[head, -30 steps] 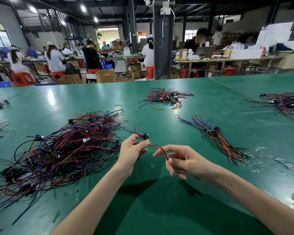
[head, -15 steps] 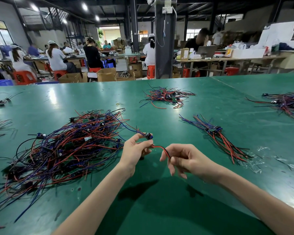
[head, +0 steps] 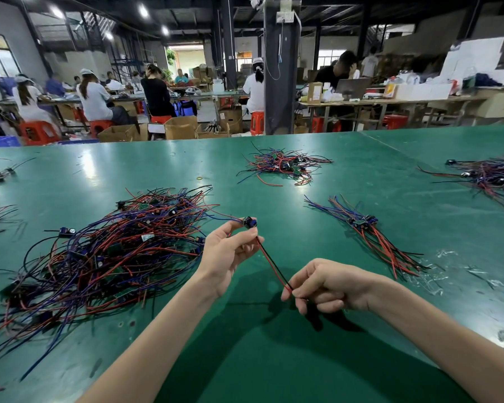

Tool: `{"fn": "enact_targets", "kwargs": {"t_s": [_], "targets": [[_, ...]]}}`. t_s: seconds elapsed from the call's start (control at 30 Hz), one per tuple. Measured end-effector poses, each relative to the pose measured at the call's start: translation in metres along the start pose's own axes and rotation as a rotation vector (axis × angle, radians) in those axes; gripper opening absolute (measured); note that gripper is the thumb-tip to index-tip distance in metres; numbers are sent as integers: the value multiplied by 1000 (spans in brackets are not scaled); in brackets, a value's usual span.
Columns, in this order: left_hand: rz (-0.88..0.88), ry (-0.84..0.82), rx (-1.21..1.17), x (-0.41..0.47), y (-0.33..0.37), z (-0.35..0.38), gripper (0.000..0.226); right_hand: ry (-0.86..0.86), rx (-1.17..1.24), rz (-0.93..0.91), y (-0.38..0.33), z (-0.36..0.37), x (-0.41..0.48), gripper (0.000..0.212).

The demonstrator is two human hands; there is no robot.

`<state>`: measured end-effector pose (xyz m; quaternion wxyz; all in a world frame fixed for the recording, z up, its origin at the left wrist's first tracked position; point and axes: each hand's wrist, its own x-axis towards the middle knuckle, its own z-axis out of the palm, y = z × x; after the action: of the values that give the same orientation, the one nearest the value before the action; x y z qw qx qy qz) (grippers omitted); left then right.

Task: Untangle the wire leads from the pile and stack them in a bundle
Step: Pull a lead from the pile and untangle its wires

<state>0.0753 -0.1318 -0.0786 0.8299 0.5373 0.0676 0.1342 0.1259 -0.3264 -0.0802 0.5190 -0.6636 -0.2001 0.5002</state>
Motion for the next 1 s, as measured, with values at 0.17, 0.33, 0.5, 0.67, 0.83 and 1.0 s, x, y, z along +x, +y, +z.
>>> {"fn": "enact_targets", "kwargs": {"t_s": [0.17, 0.33, 0.5, 0.67, 0.83, 1.0], "targets": [[6, 2, -57, -3, 3, 3, 13, 16, 61, 30, 0, -2, 1, 24], [7, 23, -55, -2, 0, 5, 13, 100, -23, 0, 2, -2, 4, 22], [100, 178, 59, 3, -1, -3, 15, -4, -99, -117, 1, -1, -2, 21], [172, 245, 155, 2, -7, -4, 16, -131, -164, -289, -1, 8, -7, 20], [164, 243, 169, 3, -11, -3, 16, -180, -117, -329, -1, 11, -8, 23], [112, 243, 175, 5, -11, -6, 14, -171, -137, -305, 0, 10, -7, 24]]}}
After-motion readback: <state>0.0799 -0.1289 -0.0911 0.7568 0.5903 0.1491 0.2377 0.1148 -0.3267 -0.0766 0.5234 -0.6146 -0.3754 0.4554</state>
